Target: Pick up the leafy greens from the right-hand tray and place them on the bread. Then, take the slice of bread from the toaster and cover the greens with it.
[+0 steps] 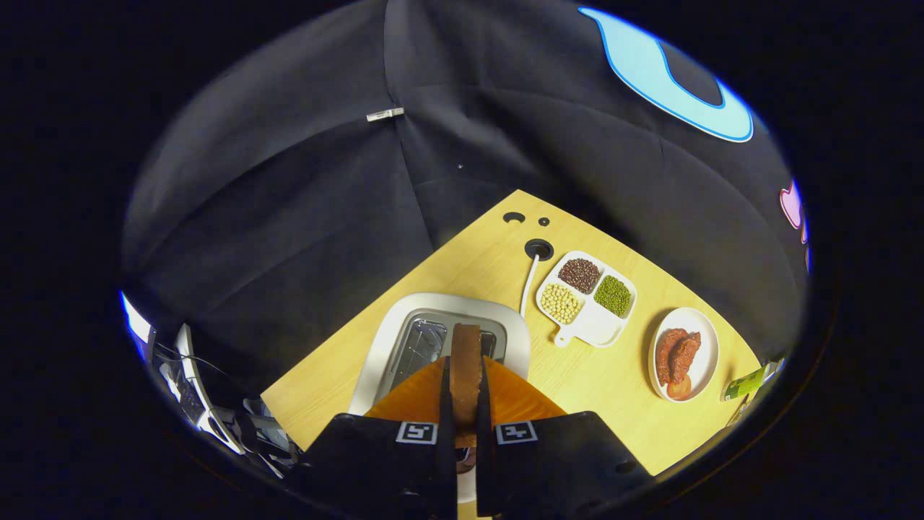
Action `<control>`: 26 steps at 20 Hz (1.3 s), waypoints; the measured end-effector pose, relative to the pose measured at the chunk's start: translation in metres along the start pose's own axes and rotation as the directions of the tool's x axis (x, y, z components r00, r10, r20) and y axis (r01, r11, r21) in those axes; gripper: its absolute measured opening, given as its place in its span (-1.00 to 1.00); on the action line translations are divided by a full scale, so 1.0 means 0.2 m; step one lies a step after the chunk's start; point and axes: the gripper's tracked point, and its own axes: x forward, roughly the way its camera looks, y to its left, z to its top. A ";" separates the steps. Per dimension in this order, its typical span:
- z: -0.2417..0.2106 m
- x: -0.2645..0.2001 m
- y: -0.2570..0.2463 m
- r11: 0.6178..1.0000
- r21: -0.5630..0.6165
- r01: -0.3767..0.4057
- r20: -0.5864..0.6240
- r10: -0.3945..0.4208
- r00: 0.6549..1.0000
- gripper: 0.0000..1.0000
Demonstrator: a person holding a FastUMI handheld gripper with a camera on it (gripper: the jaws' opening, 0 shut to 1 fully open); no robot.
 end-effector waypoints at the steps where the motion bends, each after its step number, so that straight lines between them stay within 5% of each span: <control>1: 0.03 -0.04 0.00 1.000 0.008 -0.017 0.029 0.016 0.999 -0.70; 7: 0.18 -0.36 -0.08 0.995 0.056 -0.087 0.162 0.077 0.984 -0.71; 15: 0.10 -0.81 -0.38 0.994 0.096 -0.042 0.240 0.018 0.971 -0.71; 26: -0.53 -1.18 -0.70 0.967 0.246 0.071 0.217 -0.127 0.968 -0.71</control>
